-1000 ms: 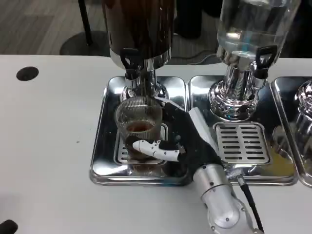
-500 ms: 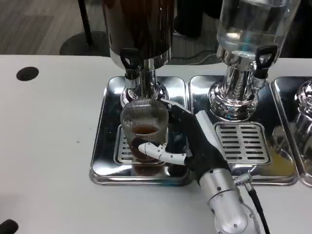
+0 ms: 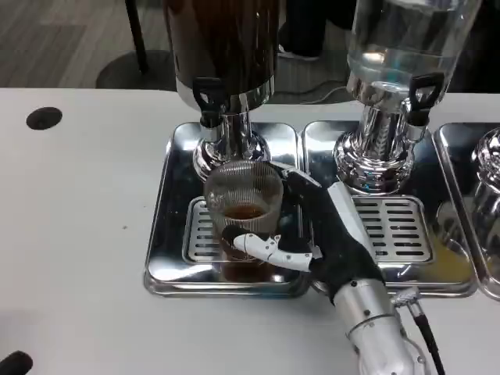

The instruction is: Grasp the cup under the faucet to collect the drink, then remove the cup.

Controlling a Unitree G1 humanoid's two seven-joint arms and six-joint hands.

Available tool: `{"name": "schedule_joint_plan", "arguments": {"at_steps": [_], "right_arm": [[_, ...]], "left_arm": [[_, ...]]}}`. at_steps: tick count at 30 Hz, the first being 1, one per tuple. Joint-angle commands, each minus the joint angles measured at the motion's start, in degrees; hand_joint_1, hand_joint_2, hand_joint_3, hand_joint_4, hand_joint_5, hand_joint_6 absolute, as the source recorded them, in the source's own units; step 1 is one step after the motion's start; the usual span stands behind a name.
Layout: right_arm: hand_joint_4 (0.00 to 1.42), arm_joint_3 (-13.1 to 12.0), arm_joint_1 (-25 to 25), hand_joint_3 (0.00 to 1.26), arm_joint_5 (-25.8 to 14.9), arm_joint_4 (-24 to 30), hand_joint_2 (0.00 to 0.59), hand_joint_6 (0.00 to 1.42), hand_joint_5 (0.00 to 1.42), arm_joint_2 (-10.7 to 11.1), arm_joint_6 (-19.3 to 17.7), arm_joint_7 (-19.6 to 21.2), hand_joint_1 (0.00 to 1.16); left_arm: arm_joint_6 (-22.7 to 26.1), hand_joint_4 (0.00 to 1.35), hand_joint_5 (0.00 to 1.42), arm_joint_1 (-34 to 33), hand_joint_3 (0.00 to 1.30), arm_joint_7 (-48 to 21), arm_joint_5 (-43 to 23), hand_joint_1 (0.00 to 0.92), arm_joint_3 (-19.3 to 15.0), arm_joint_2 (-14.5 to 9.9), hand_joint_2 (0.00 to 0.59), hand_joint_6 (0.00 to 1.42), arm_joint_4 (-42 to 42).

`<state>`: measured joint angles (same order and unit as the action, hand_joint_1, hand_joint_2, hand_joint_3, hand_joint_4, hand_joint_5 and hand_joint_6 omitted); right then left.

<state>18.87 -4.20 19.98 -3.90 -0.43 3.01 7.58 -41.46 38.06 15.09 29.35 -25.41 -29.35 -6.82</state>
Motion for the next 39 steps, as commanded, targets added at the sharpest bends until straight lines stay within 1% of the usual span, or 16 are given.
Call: {"name": "schedule_joint_plan", "arguments": {"at_steps": [1, 8, 15, 23, 28, 39], "right_arm": [[0.3, -0.2, 0.9, 0.33, -0.1, 3.5, 0.201, 0.08, 0.26, 0.3, -2.9, -0.2, 0.88], [0.3, -0.4, 2.8, 0.33, -0.5, 5.5, 0.201, 0.08, 0.26, 1.5, -3.7, -0.7, 0.88], [0.3, -1.7, 3.3, 0.33, -0.8, 7.4, 0.201, 0.08, 0.26, 4.2, -5.2, -2.6, 0.88], [0.32, -2.4, 3.9, 0.34, -0.7, 9.2, 0.204, 0.1, 0.26, 6.6, -6.7, -4.1, 0.87], [0.32, -3.2, 4.8, 0.34, -0.9, 10.1, 0.208, 0.1, 0.26, 7.7, -7.6, -4.8, 0.87], [0.32, -5.1, 6.9, 0.34, -2.0, 9.0, 0.208, 0.1, 0.27, 8.3, -9.5, -5.5, 0.86]], "left_arm": [[0.3, 0.0, 0.0, 0.2, 0.0, -0.1, 0.0, 0.0, 0.5, 0.1, 0.045, 0.0, 0.5], [0.4, 0.0, 0.0, 0.1, 0.0, -0.2, 0.0, 0.0, 0.5, 0.1, 0.045, 0.0, 0.6], [0.3, 0.0, 0.0, 0.3, 0.0, -0.1, 0.1, 0.0, 0.5, 0.1, 0.045, 0.0, 0.5], [0.2, 0.0, 0.0, 0.8, 0.0, 0.0, 0.0, 0.0, 0.3, 0.2, 0.045, 0.0, 0.8], [0.1, 0.0, 0.0, 1.0, 0.0, 0.0, -0.2, 0.0, 0.1, 0.2, 0.045, 0.0, 1.1], [0.3, 0.0, 0.0, 1.0, 0.0, -0.1, 0.0, 0.0, 0.3, 0.3, 0.045, 0.0, 1.7]]}}
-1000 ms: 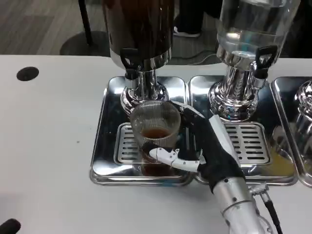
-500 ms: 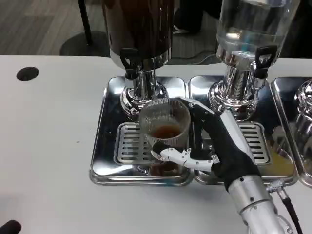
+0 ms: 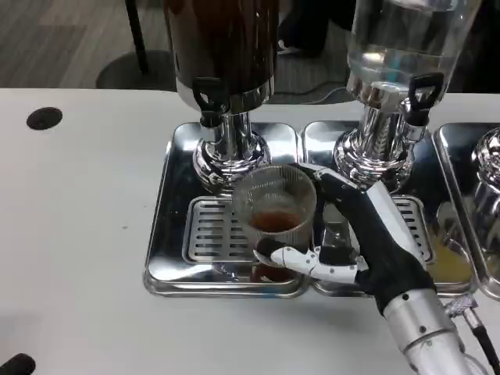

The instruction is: Grasp the cup under the faucet to collect the drink, then remove the cup.

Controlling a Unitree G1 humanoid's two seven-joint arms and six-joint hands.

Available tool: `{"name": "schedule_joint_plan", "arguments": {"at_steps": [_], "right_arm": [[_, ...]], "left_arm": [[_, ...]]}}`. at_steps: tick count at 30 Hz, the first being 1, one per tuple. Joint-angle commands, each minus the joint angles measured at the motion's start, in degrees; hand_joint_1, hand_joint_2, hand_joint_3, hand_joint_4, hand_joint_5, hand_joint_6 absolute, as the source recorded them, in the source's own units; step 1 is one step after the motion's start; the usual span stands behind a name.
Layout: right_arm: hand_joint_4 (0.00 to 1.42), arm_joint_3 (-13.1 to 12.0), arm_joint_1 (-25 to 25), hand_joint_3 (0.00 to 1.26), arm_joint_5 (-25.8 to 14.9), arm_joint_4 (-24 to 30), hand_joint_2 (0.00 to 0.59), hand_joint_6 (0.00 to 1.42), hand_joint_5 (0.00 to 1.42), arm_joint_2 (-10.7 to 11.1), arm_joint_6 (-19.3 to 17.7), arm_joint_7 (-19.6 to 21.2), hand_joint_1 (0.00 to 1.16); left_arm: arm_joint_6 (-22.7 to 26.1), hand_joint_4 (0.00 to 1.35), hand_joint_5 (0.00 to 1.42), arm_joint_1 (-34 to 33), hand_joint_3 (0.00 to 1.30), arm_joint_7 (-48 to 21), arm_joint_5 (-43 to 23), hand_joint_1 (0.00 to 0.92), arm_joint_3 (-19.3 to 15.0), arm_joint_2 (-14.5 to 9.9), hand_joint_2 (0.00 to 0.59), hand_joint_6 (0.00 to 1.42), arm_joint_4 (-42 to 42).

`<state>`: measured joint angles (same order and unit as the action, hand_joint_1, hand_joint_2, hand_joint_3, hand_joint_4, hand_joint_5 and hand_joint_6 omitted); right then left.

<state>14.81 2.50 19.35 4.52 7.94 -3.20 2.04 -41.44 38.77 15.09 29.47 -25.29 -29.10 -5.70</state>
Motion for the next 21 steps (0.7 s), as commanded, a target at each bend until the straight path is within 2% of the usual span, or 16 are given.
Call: {"name": "schedule_joint_plan", "arguments": {"at_steps": [1, 21], "right_arm": [[0.32, -1.1, 0.3, 0.34, -1.4, 0.4, 0.208, 0.1, 0.27, 0.0, -3.5, 0.1, 0.86], [0.32, -2.6, 3.2, 0.35, -2.3, -1.6, 0.211, 0.12, 0.28, 0.5, -7.3, 0.1, 0.85]], "left_arm": [[0.3, 0.0, 0.0, 0.3, 0.0, -0.1, -0.1, 0.0, 0.2, 0.1, 0.045, 0.0, 0.6], [0.6, 0.0, 0.0, 0.0, 0.0, -0.4, -0.4, 0.0, 0.1, -0.2, 0.045, 0.0, 0.8]]}}
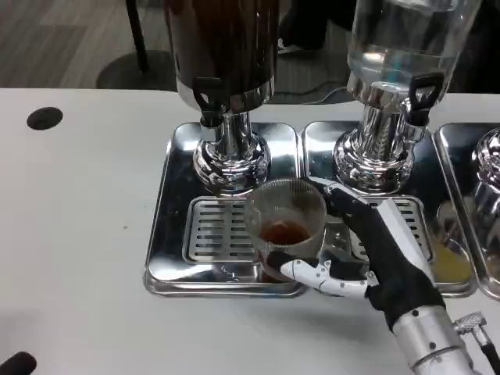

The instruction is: Grasp the cup under the faucet to collect the drink, then remove the cup.

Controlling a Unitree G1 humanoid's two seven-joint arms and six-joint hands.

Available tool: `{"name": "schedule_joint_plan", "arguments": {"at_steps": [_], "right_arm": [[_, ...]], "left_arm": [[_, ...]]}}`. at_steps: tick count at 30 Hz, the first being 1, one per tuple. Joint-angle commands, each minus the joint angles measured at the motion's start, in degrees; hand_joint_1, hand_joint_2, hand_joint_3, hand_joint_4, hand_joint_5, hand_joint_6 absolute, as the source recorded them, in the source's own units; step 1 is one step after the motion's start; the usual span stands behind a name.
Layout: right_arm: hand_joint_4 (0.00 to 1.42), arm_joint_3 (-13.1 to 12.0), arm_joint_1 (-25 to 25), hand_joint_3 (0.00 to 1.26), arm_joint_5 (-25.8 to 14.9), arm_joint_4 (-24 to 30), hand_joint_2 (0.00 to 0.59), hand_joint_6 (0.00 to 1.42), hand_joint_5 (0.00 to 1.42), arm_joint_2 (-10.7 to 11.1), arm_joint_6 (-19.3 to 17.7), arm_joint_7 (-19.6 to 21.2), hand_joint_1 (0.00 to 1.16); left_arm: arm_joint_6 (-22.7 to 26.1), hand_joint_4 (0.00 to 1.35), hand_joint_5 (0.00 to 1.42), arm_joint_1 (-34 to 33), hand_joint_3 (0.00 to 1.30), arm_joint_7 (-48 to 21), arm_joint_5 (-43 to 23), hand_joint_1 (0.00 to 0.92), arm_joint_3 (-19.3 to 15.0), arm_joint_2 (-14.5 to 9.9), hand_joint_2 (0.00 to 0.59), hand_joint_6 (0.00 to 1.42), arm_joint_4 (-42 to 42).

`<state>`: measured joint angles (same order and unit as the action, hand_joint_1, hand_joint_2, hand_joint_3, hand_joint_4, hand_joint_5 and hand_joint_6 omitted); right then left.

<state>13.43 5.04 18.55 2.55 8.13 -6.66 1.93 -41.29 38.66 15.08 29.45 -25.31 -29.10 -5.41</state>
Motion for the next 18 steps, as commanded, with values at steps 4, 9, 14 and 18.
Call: {"name": "schedule_joint_plan", "arguments": {"at_steps": [4, 9, 14, 18], "right_arm": [[0.32, -1.9, 1.5, 0.35, -1.9, 0.3, 0.214, 0.12, 0.29, 0.7, -4.7, 0.1, 0.85], [0.32, -2.9, 3.1, 0.35, -2.7, 0.0, 0.215, 0.12, 0.29, 1.4, -6.4, -0.1, 0.85], [0.33, -3.7, 4.7, 0.35, -3.4, -0.2, 0.216, 0.12, 0.29, 1.7, -8.2, -0.1, 0.85], [0.33, -4.5, 5.9, 0.36, -3.9, -0.3, 0.216, 0.12, 0.29, 1.8, -9.7, -0.2, 0.85]], "left_arm": [[0.6, 0.0, 0.0, 0.0, 0.0, -0.4, -0.3, 0.0, 0.2, -0.2, 0.045, 0.0, 0.6], [0.7, 0.0, 0.0, 0.0, 0.0, -0.5, -0.2, 0.0, 0.2, -0.2, 0.045, 0.0, 0.8], [0.9, 0.0, 0.0, 0.0, 0.0, -0.6, 0.0, 0.0, 0.3, -0.1, 0.045, 0.0, 1.0], [1.0, 0.0, 0.0, 0.1, 0.0, -0.6, -0.1, 0.0, 0.3, -0.2, 0.045, 0.0, 1.0]]}}
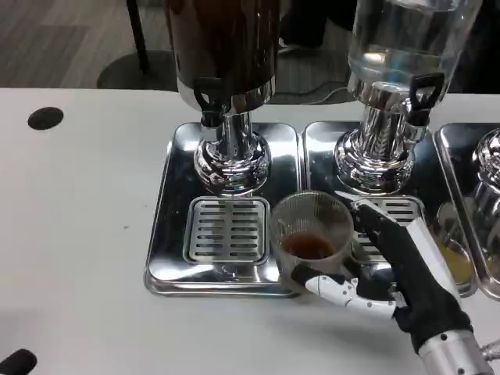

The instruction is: Grasp the cup under the faucet to collect the drink, then remove the cup.

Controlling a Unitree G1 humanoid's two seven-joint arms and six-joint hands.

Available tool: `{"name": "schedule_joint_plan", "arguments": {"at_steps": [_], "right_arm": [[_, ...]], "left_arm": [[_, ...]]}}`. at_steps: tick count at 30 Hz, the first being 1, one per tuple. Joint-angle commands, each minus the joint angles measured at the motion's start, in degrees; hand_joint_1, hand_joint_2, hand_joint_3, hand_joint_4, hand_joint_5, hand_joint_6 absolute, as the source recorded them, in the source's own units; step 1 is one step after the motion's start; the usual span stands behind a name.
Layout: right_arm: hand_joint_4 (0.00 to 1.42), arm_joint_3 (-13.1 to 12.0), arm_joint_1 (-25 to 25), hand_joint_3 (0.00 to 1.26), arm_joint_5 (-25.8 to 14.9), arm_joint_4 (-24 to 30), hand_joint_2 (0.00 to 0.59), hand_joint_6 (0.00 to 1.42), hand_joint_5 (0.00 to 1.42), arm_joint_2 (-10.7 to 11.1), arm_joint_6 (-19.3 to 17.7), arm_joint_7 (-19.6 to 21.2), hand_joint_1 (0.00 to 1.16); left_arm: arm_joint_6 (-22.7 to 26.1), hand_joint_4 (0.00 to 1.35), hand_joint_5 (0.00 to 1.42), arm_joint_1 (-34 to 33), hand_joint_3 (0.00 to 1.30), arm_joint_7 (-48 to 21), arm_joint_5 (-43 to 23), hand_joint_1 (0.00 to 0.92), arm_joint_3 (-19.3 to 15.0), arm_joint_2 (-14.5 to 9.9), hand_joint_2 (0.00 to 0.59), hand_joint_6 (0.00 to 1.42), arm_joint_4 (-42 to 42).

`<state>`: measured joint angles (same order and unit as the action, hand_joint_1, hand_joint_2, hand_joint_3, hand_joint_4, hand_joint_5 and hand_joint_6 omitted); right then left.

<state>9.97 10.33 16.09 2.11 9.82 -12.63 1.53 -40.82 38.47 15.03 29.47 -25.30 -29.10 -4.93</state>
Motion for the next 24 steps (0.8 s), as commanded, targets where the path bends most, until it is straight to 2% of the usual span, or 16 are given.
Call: {"name": "schedule_joint_plan", "arguments": {"at_steps": [1, 24], "right_arm": [[0.33, -1.3, 0.9, 0.36, -1.5, 0.1, 0.216, 0.12, 0.29, 0.2, -4.0, 0.1, 0.84], [0.35, -5.0, 8.2, 0.37, -4.4, -1.3, 0.227, 0.14, 0.29, 1.1, -12.2, -0.5, 0.85]], "left_arm": [[0.5, 0.0, 0.0, 0.3, 0.0, -0.5, -0.1, 0.0, 0.2, -0.2, 0.045, 0.0, 0.5], [1.5, 0.0, 0.0, -1.0, 0.0, -1.2, 0.0, 0.0, 0.7, -0.5, 0.045, 0.0, 0.7]]}}
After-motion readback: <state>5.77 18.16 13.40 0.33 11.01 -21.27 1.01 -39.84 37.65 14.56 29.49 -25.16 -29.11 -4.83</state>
